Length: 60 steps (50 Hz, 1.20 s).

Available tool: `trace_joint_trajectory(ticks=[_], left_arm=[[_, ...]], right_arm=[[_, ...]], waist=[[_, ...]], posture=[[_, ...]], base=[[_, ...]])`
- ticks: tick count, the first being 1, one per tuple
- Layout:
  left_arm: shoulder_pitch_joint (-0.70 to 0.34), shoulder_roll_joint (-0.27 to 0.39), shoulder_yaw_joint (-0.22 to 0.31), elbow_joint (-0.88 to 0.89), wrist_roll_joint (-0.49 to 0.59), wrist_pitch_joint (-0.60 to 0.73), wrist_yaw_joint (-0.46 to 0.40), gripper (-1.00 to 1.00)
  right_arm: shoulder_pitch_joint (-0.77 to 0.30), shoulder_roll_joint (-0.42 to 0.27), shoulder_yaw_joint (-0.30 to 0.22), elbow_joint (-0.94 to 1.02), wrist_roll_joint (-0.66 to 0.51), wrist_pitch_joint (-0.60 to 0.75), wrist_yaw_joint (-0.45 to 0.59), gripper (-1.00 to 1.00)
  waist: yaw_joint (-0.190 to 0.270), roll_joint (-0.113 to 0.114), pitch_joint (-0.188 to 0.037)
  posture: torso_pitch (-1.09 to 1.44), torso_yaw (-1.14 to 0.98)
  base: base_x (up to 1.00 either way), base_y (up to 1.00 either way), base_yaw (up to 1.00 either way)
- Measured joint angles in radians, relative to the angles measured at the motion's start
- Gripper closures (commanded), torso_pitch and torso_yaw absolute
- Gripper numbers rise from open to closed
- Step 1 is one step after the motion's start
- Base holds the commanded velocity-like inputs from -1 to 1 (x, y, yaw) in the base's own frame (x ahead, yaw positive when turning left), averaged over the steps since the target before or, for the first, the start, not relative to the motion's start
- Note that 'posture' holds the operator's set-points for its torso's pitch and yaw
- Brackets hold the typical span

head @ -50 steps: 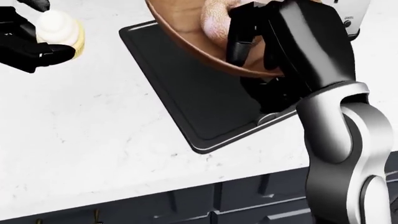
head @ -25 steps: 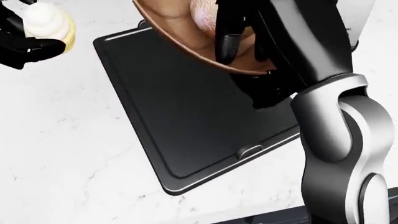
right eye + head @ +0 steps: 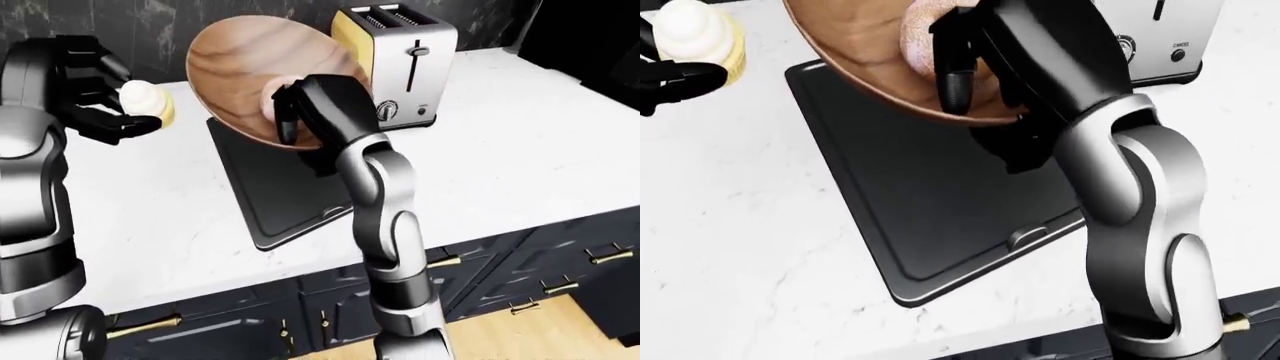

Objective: Pick up the bowl with donut and place it on the tray. Pick up the cupcake and place it on the tray.

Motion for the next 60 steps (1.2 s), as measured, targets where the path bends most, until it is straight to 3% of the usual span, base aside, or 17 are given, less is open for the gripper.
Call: trace_joint_trajectory(ticks=[16,27,44,60], left_arm=[[0.026,0.030,0.020,-0.038,-0.023,0.026,0.001,1.00],[0.036,0.028,0.020,-0.049,-0.028,0.027,0.001,1.00],[0.036,0.027,0.018,-0.041,-0.033,0.020,0.004,1.00],[0.037,0.038,0.028,-0.052,-0.040,0.024,0.001,1.00]], right_arm=[[-0.096,0.014,0.013,0.278,-0.012,-0.057,-0.082,1.00],[-0.152,0.014,0.015,0.390,-0.012,-0.078,-0.126,1.00],[-0.202,0.024,0.025,0.540,-0.016,-0.108,-0.175,1.00],[-0.230,0.058,0.045,0.575,-0.031,-0.087,-0.108,1.00]], waist=[[0.010,-0.001,-0.009],[0.023,-0.014,-0.017],[0.027,-0.013,-0.019],[0.022,-0.010,-0.011]], posture=[[0.00,0.00],[0.00,0.00],[0.00,0.00],[0.00,0.00]], base=[[0.00,0.00,0.00],[0.00,0.00,0.00],[0.00,0.00,0.00],[0.00,0.00,0.00]])
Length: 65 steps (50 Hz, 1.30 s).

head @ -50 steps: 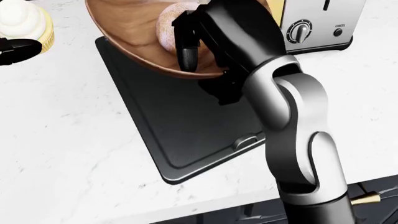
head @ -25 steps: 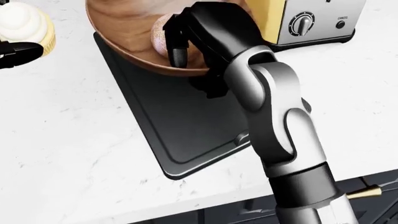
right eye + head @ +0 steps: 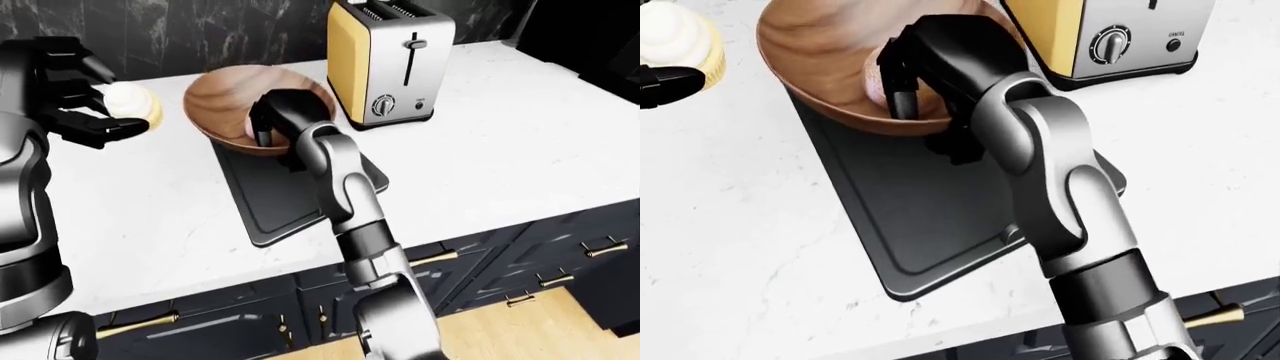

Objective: Pick up the bowl with donut and place it on the tray. Pick up the cupcake and place it on the tray.

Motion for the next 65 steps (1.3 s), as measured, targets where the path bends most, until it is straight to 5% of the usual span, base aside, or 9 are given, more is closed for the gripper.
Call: trace_joint_trajectory(ticks=[6,19,21,31,36,44,65], left_arm=[[-0.004,0.006,0.002,0.006,-0.004,-0.001,0.003,1.00],[-0.002,0.008,0.003,-0.002,-0.005,0.001,0.001,1.00],[0.000,0.009,0.005,-0.003,-0.006,0.001,0.002,1.00],[-0.002,0.014,0.004,-0.019,-0.008,0.020,-0.002,1.00],[-0.006,0.017,0.007,-0.040,-0.006,0.031,-0.006,1.00],[-0.004,0.019,0.009,-0.034,-0.008,0.037,-0.006,1.00],[-0.001,0.007,0.000,-0.178,0.000,0.123,-0.038,1.00]], right_arm=[[0.002,0.008,0.001,-0.005,-0.006,0.007,0.027,0.76],[0.021,0.011,0.004,-0.036,-0.027,0.015,0.054,0.80],[0.025,0.009,0.005,-0.048,-0.030,0.016,0.063,0.56],[0.039,0.000,-0.002,-0.111,-0.041,0.014,0.101,0.31],[0.061,0.001,0.002,-0.120,-0.044,0.013,0.120,-0.05],[0.083,0.001,-0.006,-0.182,-0.054,0.024,0.159,-0.34],[0.150,-0.028,-0.048,-0.555,-0.015,0.166,0.391,-0.60]], waist=[[-0.002,0.002,0.001],[-0.003,0.004,-0.001],[-0.003,0.004,-0.001],[-0.003,0.000,-0.006],[-0.002,0.002,-0.007],[-0.003,0.002,-0.008],[0.001,-0.005,-0.003]], posture=[[0.00,0.00],[0.00,0.00],[0.00,0.00],[0.00,0.00],[0.00,0.00],[0.00,0.00],[0.00,0.00]], base=[[0.00,0.00,0.00],[0.00,0.00,0.00],[0.00,0.00,0.00],[0.00,0.00,0.00],[0.00,0.00,0.00],[0.00,0.00,0.00],[0.00,0.00,0.00]])
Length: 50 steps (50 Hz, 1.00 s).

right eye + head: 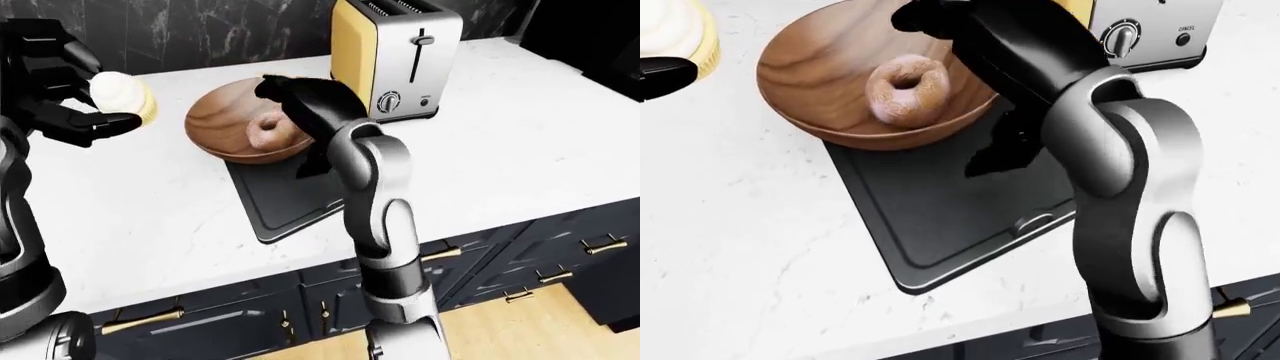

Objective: Pick up the bowl with donut and place it on the tray. Pick up the cupcake and place it on the tray.

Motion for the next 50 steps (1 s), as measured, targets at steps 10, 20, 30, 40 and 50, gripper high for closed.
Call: trace_joint_trajectory(ticks=[10,20,30,40,50], left_arm=[[0.031,-0.051,-0.044,-0.214,0.018,0.112,-0.053,1.00],[-0.049,-0.083,-0.136,-0.372,0.094,0.263,-0.153,1.00],[-0.094,-0.170,-0.232,-0.400,0.216,0.307,-0.241,1.00],[-0.115,-0.288,-0.334,-0.408,0.382,0.300,-0.362,1.00],[-0.066,-0.445,-0.370,-0.338,0.561,0.160,-0.452,1.00]], right_arm=[[-0.033,-0.054,-0.039,-0.173,0.052,0.143,0.069,-1.00],[-0.045,-0.131,-0.085,-0.230,0.115,0.244,0.058,-1.00],[-0.005,-0.183,-0.125,-0.331,0.169,0.338,0.030,-1.00],[-0.009,-0.287,-0.188,-0.403,0.235,0.459,0.015,-1.00],[0.020,-0.326,-0.188,-0.429,0.284,0.492,-0.016,-1.00]], waist=[[-0.001,-0.004,0.004],[0.000,-0.011,0.012],[0.002,-0.017,0.019],[0.006,-0.032,0.020],[0.009,-0.042,0.018]], posture=[[0.00,0.00],[0.00,0.00],[0.00,0.00],[0.00,0.00],[0.00,0.00]], base=[[0.00,0.00,0.00],[0.00,0.00,0.00],[0.00,0.00,0.00],[0.00,0.00,0.00],[0.00,0.00,0.00]])
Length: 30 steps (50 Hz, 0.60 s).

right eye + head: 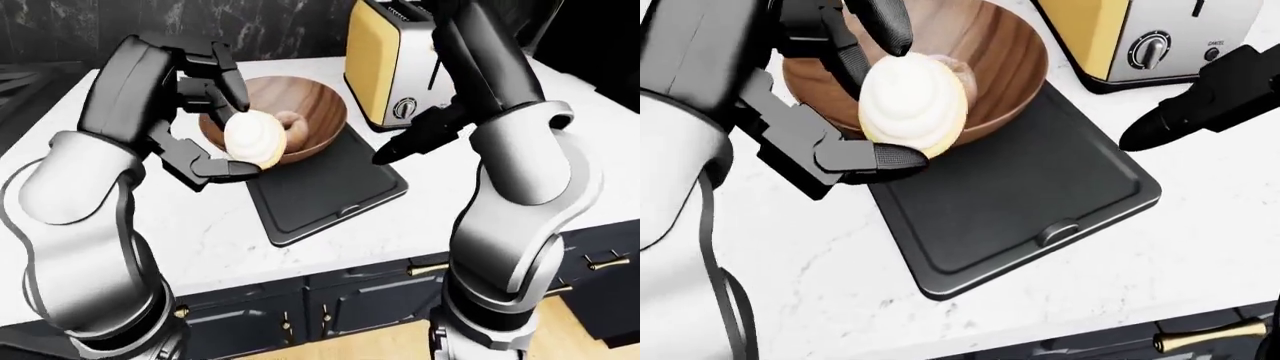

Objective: Pick up the bowl with donut and place it on the tray. Pick up the cupcake and place it on the tray.

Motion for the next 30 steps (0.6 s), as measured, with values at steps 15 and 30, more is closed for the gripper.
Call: trace_joint_trajectory(ticks=[15,30], left_arm=[[0.112,-0.195,-0.048,0.000,0.216,-0.175,-0.122,1.00],[0.222,-0.241,-0.059,0.069,0.205,-0.310,-0.056,1.00]], right_arm=[[0.014,-0.019,-0.014,-0.022,0.024,0.018,-0.008,-1.00],[0.055,-0.010,-0.011,-0.033,0.042,0.010,-0.030,-1.00]], waist=[[0.005,-0.013,-0.007],[0.005,-0.015,-0.012]], posture=[[0.00,0.00],[0.00,0.00]], base=[[0.00,0.00,0.00],[0.00,0.00,0.00]])
